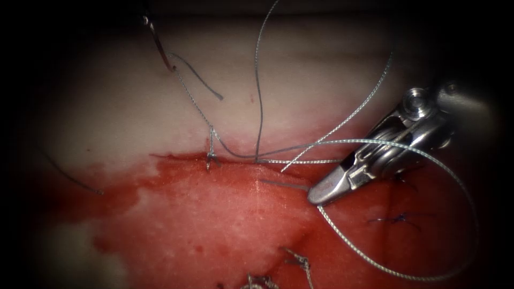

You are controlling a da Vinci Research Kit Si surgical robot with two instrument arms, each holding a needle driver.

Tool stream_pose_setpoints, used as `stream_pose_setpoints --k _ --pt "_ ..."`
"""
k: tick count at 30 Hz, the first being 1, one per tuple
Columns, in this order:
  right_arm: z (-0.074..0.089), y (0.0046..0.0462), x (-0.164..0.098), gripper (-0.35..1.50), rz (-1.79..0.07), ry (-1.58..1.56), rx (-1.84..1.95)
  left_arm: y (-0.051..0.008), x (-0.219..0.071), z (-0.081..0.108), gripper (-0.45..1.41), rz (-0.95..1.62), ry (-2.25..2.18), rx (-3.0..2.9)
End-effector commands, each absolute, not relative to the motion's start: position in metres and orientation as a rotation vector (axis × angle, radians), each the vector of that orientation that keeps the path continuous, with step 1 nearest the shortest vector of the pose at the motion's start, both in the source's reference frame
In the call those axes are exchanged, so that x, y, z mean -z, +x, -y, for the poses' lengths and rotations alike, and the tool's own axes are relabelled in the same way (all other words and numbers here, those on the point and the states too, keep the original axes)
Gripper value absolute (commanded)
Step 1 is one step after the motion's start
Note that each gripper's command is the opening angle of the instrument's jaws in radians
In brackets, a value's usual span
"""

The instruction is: Wound Closure

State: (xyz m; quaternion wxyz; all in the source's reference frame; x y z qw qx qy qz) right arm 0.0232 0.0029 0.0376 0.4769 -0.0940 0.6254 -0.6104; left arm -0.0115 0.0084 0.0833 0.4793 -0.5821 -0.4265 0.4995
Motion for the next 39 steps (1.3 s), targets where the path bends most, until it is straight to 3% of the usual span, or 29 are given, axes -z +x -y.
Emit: stream_pose_setpoints --k 1,8,15,19,28,31,33,35,36,39 --pt "-0.006 0.0211 -0.036 -0.35 -1.453 -0.266 1.478 -0.0112 -0.082 -0.010 -0.45 1.026 -1.428 -1.214" --pt "-0.011 0.0129 -0.033 -0.35 -1.178 -0.278 1.394 -0.0098 -0.083 -0.011 -0.45 0.979 -1.417 -1.206" --pt "-0.009 0.0110 -0.036 -0.35 -0.808 0.019 1.517 -0.0089 -0.083 -0.011 -0.45 0.950 -1.413 -1.204" --pt "-0.006 0.0102 -0.039 -0.35 -0.773 0.282 1.567 -0.0085 -0.083 -0.011 -0.45 0.929 -1.415 -1.207" --pt "-0.003 0.0066 -0.040 -0.35 -0.689 0.564 1.500 -0.0071 -0.082 -0.012 -0.45 0.891 -1.413 -1.211" --pt "-0.003 0.0052 -0.040 -0.35 -0.650 0.535 1.506 -0.0069 -0.082 -0.012 -0.45 0.882 -1.409 -1.208" --pt "-0.004 0.0051 -0.040 -0.35 -0.633 0.344 1.608 -0.0069 -0.082 -0.012 -0.45 0.874 -1.407 -1.206" --pt "-0.006 0.0057 -0.039 0.09 -0.557 0.124 1.663 -0.0069 -0.082 -0.012 -0.45 0.879 -1.409 -1.207" --pt "-0.007 0.0064 -0.038 0.19 -0.497 -0.054 1.793 -0.0069 -0.082 -0.012 -0.45 0.893 -1.413 -1.211" --pt "-0.010 0.0088 -0.037 0.21 -0.423 -0.193 2.014 -0.0070 -0.082 -0.012 -0.45 0.933 -1.426 -1.218"
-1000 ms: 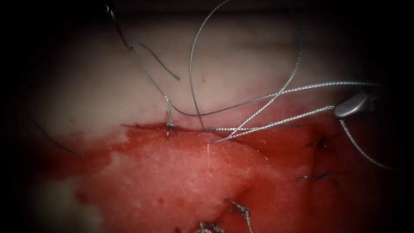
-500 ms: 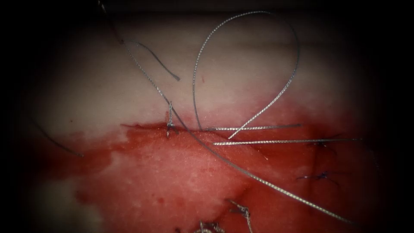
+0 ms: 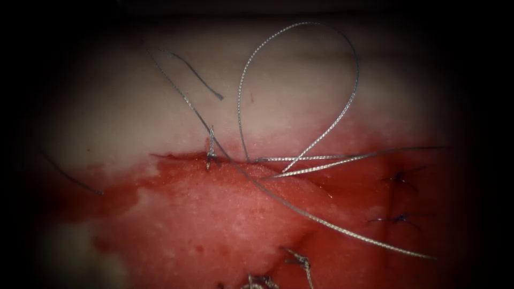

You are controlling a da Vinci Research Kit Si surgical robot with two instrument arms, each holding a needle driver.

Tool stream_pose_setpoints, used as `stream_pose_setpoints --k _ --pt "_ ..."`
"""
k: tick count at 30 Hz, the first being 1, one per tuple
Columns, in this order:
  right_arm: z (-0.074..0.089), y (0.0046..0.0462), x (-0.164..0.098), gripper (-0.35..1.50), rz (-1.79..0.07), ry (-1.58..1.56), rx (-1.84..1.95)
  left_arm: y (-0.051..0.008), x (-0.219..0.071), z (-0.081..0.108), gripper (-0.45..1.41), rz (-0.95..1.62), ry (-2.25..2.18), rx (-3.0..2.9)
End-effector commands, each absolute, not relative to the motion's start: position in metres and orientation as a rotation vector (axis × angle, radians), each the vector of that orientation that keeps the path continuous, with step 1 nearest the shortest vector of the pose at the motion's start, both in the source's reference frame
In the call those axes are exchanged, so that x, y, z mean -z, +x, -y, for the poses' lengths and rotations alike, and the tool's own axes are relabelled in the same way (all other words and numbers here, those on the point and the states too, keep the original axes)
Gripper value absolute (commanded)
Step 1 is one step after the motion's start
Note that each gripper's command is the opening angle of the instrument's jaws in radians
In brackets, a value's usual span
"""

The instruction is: Wound Closure

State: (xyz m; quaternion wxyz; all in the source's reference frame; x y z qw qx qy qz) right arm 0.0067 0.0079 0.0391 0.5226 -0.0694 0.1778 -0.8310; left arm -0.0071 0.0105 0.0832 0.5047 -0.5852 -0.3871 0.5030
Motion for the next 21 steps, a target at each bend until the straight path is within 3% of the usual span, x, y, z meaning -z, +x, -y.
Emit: stream_pose_setpoints --k 1,6,9,12,17,21 --pt "-0.011 0.0097 -0.037 0.17 -0.428 -0.206 2.098 -0.0070 -0.082 -0.012 -0.45 0.952 -1.433 -1.219" --pt "-0.011 0.0161 -0.034 0.04 -0.475 -0.340 2.325 -0.0073 -0.081 -0.011 -0.45 1.095 -1.505 -1.207" --pt "-0.009 0.0203 -0.033 0.36 -0.449 -0.522 2.450 -0.0076 -0.081 -0.011 -0.45 1.165 -1.526 -1.207" --pt "-0.007 0.0247 -0.033 0.89 -0.461 -0.538 2.630 -0.0078 -0.080 -0.011 -0.45 1.243 -1.546 -1.207" --pt "-0.005 0.0263 -0.033 1.11 -0.531 -0.551 2.728 -0.0077 -0.080 -0.010 -0.45 1.307 -1.553 -1.210" --pt "-0.005 0.0260 -0.033 1.18 -0.597 -0.562 2.750 -0.0072 -0.079 -0.010 -0.45 1.316 -1.548 -1.206"
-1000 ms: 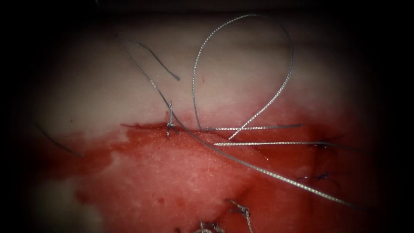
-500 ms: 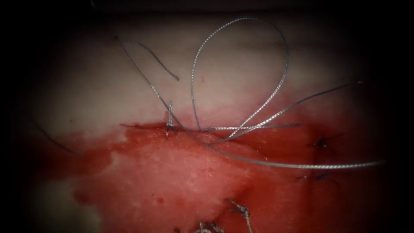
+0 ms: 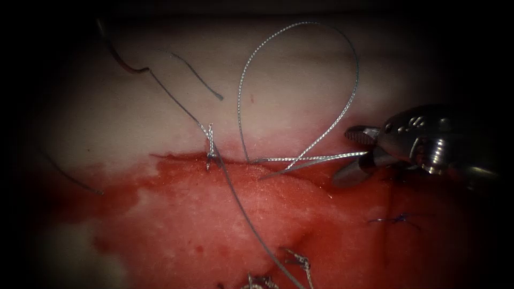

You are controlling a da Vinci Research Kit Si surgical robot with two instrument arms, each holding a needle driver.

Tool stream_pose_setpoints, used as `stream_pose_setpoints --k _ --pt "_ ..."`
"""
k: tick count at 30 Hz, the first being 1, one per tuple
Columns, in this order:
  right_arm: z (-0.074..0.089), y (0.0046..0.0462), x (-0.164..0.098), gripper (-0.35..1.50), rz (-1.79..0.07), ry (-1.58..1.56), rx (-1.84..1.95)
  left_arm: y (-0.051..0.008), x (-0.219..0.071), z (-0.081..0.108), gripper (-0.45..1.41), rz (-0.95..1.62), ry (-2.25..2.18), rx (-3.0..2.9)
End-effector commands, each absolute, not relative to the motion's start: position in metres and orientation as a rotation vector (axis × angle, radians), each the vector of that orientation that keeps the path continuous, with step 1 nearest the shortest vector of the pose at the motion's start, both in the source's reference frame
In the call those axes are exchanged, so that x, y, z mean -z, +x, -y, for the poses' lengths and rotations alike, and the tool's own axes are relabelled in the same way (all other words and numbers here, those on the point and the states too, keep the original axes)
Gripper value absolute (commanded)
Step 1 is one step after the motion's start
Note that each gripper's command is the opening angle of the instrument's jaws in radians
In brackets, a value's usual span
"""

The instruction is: Wound Closure

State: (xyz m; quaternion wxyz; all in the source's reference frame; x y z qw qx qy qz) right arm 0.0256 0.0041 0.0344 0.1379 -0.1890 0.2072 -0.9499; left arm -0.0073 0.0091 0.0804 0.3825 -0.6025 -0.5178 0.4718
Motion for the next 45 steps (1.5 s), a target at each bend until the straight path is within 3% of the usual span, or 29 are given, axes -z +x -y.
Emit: stream_pose_setpoints --k 1,10,17,20,26,30,33,45 --pt "-0.005 0.0259 -0.033 1.18 -0.613 -0.573 2.751 -0.0072 -0.079 -0.011 -0.45 1.318 -1.548 -1.205" --pt "-0.008 0.0233 -0.026 1.18 -0.956 -1.200 2.399 -0.0071 -0.079 -0.010 -0.45 1.331 -1.549 -1.205" --pt "-0.011 0.0263 -0.023 1.10 -0.945 -1.273 2.309 -0.0071 -0.079 -0.010 -0.45 1.328 -1.547 -1.204" --pt "-0.011 0.0278 -0.024 1.10 -0.967 -1.112 2.426 -0.0071 -0.079 -0.010 -0.45 1.328 -1.547 -1.204" --pt "-0.010 0.0317 -0.027 1.01 -1.051 -0.474 2.773 -0.0073 -0.079 -0.010 -0.45 1.326 -1.548 -1.204" --pt "-0.009 0.0347 -0.029 0.84 -1.180 -0.201 2.794 -0.0075 -0.079 -0.010 -0.45 1.324 -1.550 -1.206" --pt "-0.009 0.0372 -0.031 0.89 -1.204 -0.038 2.809 -0.0076 -0.079 -0.010 -0.45 1.325 -1.551 -1.207" --pt "-0.009 0.0432 -0.035 0.76 -1.283 0.207 2.758 -0.0075 -0.079 -0.010 -0.45 1.329 -1.551 -1.208"
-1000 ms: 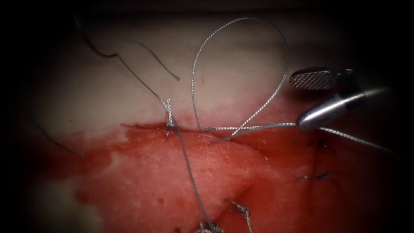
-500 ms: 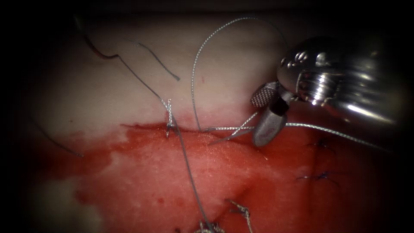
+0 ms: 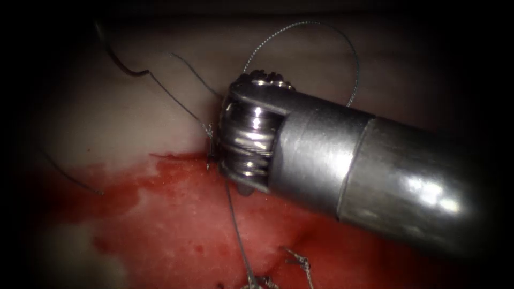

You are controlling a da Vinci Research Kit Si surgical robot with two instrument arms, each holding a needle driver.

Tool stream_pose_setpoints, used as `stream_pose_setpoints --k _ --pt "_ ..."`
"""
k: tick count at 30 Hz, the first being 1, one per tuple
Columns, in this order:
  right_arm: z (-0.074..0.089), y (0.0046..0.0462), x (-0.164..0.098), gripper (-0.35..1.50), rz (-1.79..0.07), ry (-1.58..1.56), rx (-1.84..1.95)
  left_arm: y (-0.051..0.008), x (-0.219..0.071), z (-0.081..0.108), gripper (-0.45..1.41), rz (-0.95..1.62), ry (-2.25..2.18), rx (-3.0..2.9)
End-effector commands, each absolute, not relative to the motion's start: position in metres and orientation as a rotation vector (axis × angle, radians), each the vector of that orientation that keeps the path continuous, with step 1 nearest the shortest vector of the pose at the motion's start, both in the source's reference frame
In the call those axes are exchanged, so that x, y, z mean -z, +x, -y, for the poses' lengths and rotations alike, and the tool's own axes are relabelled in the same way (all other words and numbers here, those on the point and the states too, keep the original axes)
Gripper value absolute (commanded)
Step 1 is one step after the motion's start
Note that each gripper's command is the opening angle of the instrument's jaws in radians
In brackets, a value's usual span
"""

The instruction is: Wound Closure

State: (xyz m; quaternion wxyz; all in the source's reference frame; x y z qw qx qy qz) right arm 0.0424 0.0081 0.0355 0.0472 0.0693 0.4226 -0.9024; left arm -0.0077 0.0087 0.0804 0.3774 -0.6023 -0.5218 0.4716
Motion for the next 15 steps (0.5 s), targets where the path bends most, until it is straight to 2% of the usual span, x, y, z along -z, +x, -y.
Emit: stream_pose_setpoints --k 1,5,7,10,13,14,15 --pt "-0.0090 0.0436 -0.0358 0.71 -1.195 0.263 2.820 -0.0075 -0.0793 -0.0101 -0.45 1.330 -1.551 -1.209" --pt "-0.0083 0.0436 -0.0372 0.71 -1.036 0.354 2.916 -0.0074 -0.0793 -0.0101 -0.45 1.328 -1.557 -1.212" --pt "-0.0077 0.0430 -0.0382 0.81 -0.895 0.432 2.989 -0.0074 -0.0793 -0.0101 -0.45 1.329 -1.557 -1.212" --pt "-0.0073 0.0426 -0.0387 0.78 -0.824 0.472 3.022 -0.0074 -0.0793 -0.0101 -0.45 1.329 -1.557 -1.212" --pt "-0.0068 0.0422 -0.0393 -0.05 -0.765 0.506 3.049 -0.0074 -0.0793 -0.0101 -0.45 1.333 -1.552 -1.209" --pt "-0.0065 0.0423 -0.0397 -0.35 -0.695 0.541 3.078 -0.0074 -0.0793 -0.0101 -0.45 1.334 -1.552 -1.209" --pt "-0.0063 0.0424 -0.0399 -0.35 -0.642 0.565 3.098 -0.0074 -0.0793 -0.0101 -0.45 1.334 -1.552 -1.209"
